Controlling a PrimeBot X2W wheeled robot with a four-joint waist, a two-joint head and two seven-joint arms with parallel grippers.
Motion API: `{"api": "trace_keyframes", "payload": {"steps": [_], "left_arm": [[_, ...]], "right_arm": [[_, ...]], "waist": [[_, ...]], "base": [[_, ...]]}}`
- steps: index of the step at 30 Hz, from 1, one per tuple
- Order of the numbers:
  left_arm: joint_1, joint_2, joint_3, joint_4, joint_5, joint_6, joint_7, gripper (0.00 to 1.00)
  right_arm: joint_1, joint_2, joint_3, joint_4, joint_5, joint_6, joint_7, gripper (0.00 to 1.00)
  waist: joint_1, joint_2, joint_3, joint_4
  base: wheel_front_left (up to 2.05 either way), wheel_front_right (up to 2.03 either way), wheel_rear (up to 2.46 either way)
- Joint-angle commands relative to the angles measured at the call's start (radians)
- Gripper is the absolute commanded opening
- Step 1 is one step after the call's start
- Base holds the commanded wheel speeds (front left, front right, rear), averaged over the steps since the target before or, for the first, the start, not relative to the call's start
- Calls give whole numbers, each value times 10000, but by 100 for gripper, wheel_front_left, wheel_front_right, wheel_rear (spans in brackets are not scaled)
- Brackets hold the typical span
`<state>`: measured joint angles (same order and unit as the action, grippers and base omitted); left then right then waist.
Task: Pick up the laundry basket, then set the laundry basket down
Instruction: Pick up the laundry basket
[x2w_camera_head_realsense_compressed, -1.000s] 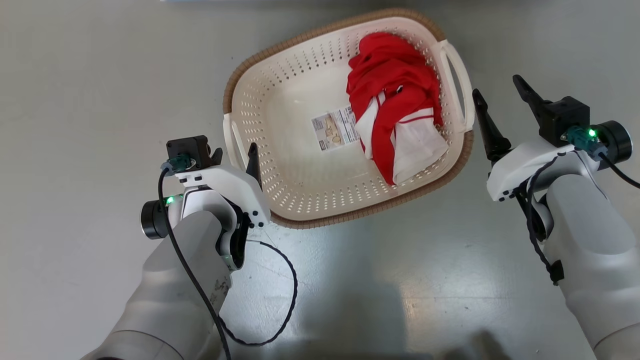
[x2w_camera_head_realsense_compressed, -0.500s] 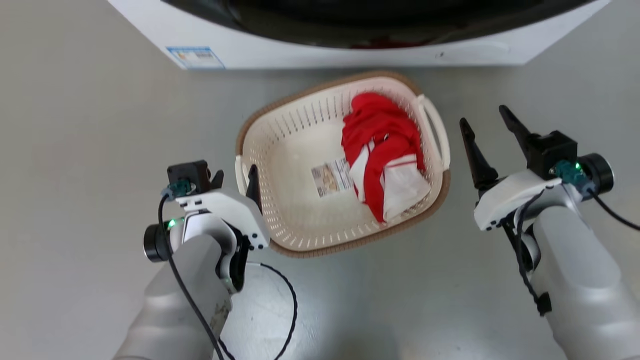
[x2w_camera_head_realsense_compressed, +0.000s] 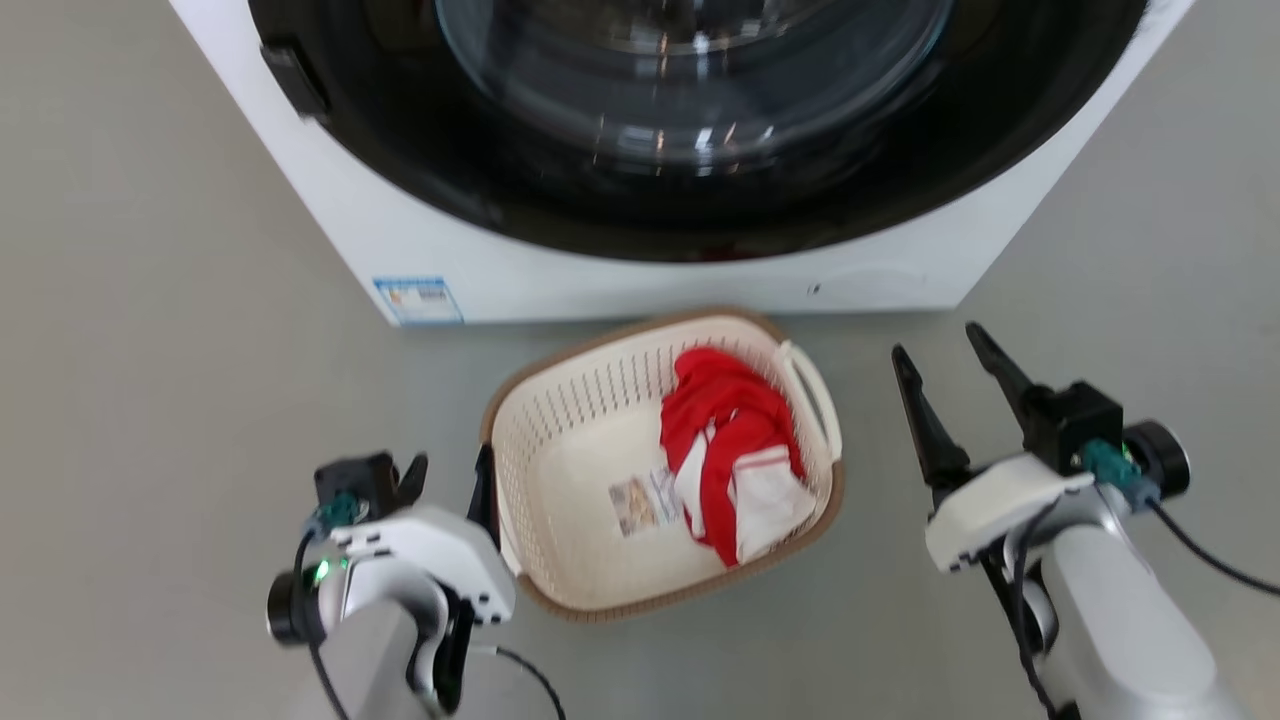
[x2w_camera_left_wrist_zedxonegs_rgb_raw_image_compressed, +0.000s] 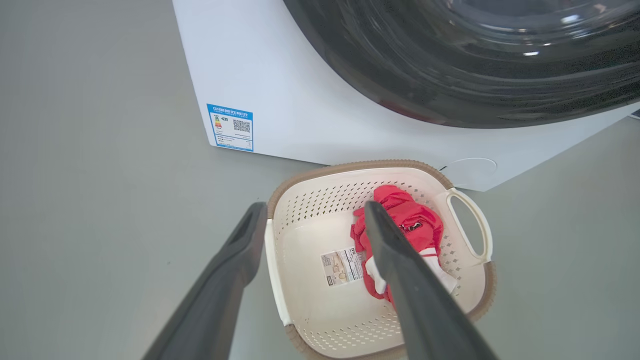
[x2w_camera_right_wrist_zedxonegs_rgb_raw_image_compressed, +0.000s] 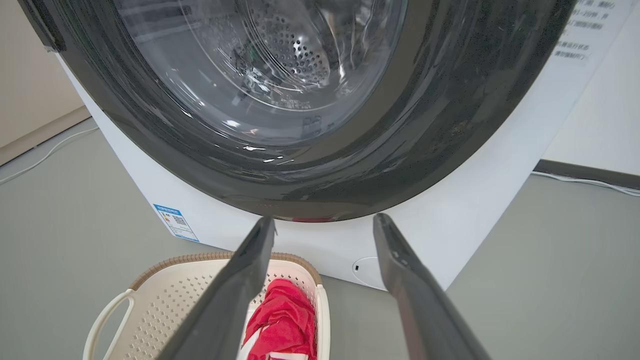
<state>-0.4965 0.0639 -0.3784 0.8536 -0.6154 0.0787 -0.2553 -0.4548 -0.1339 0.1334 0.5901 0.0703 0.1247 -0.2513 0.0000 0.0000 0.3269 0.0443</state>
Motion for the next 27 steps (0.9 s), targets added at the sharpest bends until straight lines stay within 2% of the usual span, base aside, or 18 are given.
{"api": "trace_keyframes", "payload": {"steps": [1,8,13,20,27], "left_arm": [[444,210,481,-433,202,-73,-64,100],[1726,227,1172,-1939,1144,-414,-65,100],[2643,166,1793,-3126,1753,-572,-65,100],[3684,46,2591,-4622,2434,-1007,-65,100],[4429,-58,3017,-5504,2827,-1245,-65,100]], "right_arm": [[395,98,119,-344,-150,60,-105,100],[1403,150,-320,-1377,-380,60,-105,100],[2151,336,-450,-2376,-500,60,-105,100],[3127,471,-489,-3529,-655,60,-105,100],[3983,579,-613,-4208,-665,60,-105,100]], "waist": [[0,0,-910,-222],[0,0,-1833,-354],[0,0,-2218,-499],[0,0,-2657,-620],[0,0,-3004,-636]], "base": [[0,0,0],[0,0,0],[0,0,0],[0,0,0],[0,0,0]]}}
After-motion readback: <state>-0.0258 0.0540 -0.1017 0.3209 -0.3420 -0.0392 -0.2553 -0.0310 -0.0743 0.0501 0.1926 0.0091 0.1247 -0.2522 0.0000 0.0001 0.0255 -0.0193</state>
